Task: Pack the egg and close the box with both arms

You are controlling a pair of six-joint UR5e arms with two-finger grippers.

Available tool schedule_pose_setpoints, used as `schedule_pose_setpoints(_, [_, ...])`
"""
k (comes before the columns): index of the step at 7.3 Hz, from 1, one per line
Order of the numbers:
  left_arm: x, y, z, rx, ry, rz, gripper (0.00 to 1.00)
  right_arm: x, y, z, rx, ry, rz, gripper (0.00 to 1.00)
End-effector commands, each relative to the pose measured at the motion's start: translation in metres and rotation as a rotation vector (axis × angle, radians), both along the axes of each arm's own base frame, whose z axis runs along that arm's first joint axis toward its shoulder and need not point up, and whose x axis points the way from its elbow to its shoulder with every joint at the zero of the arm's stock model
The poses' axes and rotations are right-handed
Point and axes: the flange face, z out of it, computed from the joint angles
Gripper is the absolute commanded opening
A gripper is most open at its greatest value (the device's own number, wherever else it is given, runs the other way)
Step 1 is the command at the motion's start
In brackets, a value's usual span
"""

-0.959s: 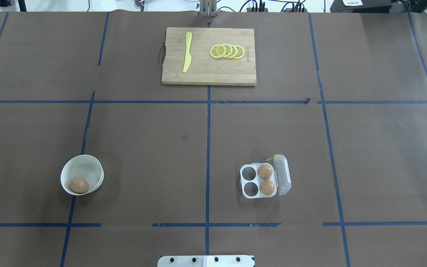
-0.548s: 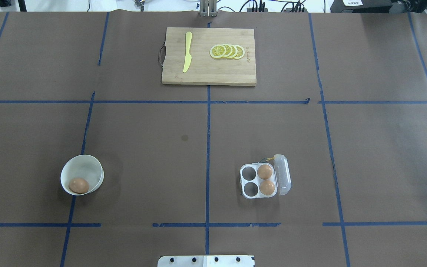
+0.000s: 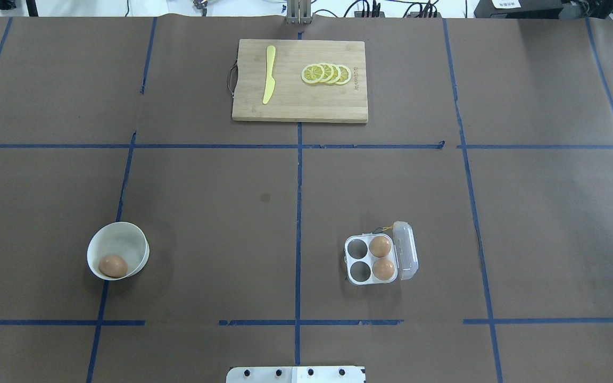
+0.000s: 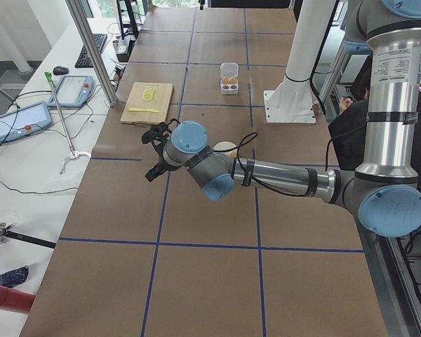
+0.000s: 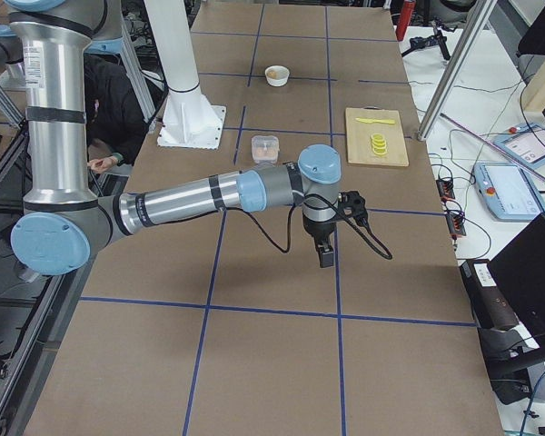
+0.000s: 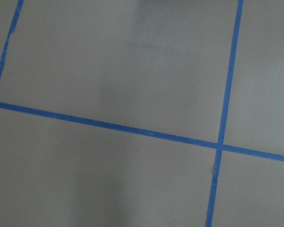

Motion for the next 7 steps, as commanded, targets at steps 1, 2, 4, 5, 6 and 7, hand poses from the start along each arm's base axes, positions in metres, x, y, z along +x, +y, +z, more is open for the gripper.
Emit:
schedule_pose_setpoints(1, [0.061,0.057,-0.043,-0.168,0.089,-0.017,1.00,-0.002,0.003,0.004,-0.006,-0.002,0.001,1.00])
schedule_pose_setpoints(2, [0.086,0.080,-0.056,-0.267,0.120,-0.051,0.98,-0.002,0.004,0.005,-0.006,-0.002,0.001,1.00])
schedule_pose_setpoints(4, [0.143,0.120,-0.088,-0.530,0.227,-0.148,0.91,-0.002,0.004,0.007,-0.006,-0.002,0.001,1.00])
schedule_pose_setpoints(5, [0.180,0.130,-0.089,-0.596,0.236,-0.200,0.92,-0.002,0.004,0.007,-0.005,0.000,0.001,1.00])
schedule_pose_setpoints(6, [0.210,0.140,-0.087,-0.610,0.225,-0.214,0.92,-0.002,0.004,0.007,-0.006,-0.002,0.001,1.00])
schedule_pose_setpoints(7, [0.237,0.153,-0.081,-0.594,0.192,-0.200,0.92,-0.002,0.004,0.009,-0.010,-0.001,0.001,1.00])
